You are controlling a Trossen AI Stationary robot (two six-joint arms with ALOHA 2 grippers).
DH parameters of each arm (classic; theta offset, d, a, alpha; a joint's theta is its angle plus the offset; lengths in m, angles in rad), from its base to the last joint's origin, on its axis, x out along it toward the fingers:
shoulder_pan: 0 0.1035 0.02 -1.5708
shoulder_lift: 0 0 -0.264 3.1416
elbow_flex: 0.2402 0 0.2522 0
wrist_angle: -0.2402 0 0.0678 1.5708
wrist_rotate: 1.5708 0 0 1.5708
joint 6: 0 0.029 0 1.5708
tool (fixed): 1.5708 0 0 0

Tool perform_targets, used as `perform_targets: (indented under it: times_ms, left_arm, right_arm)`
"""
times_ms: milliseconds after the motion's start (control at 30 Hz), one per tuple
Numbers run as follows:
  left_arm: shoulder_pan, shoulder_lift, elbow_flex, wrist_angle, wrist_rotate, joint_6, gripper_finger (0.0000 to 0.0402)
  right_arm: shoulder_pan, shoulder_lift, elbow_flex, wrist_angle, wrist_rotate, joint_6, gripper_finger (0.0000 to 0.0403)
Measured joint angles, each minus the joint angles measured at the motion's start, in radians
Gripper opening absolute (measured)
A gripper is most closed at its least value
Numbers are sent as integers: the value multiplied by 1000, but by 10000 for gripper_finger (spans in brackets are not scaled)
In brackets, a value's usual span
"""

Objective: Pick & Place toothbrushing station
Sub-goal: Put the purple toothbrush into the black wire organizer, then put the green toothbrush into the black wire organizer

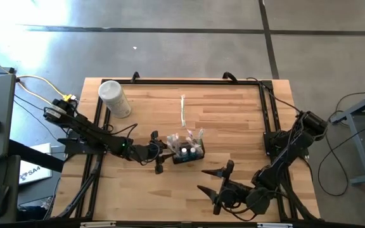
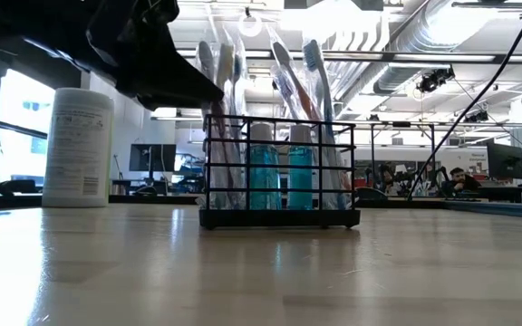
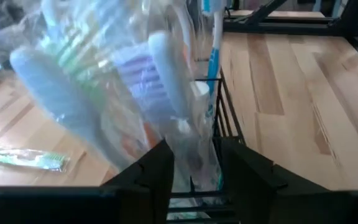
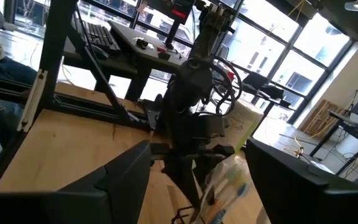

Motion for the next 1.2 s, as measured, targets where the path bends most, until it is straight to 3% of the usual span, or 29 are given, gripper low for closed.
perform_targets:
  times_ms: [133, 233, 467, 533, 767, 1000, 1200]
  left_arm:
    - [0, -2, 0, 1, 10, -19, 160]
    - [0, -4, 0, -7, 78, -52, 171]
    - [0, -35, 39, -91, 96, 21, 172]
    - [0, -53, 81, -191, 102, 25, 172]
    - [0, -98, 297, -591, 98, 5, 172]
    - [0, -103, 545, -891, 58, 89, 172]
    - [1, -104, 793, -1221, -186, 146, 172]
  right_arm:
    - [0, 0, 0, -3, 31, -13, 254]
    - [1, 0, 0, -3, 127, -55, 254]
    - [7, -2, 0, 8, 360, -192, 254]
    - [14, -8, 0, 8, 416, -224, 254]
    - [13, -29, 0, 4, 417, -365, 254]
    - [-34, -95, 0, -40, 418, -398, 254]
    - [-109, -173, 0, -176, 417, -335, 254]
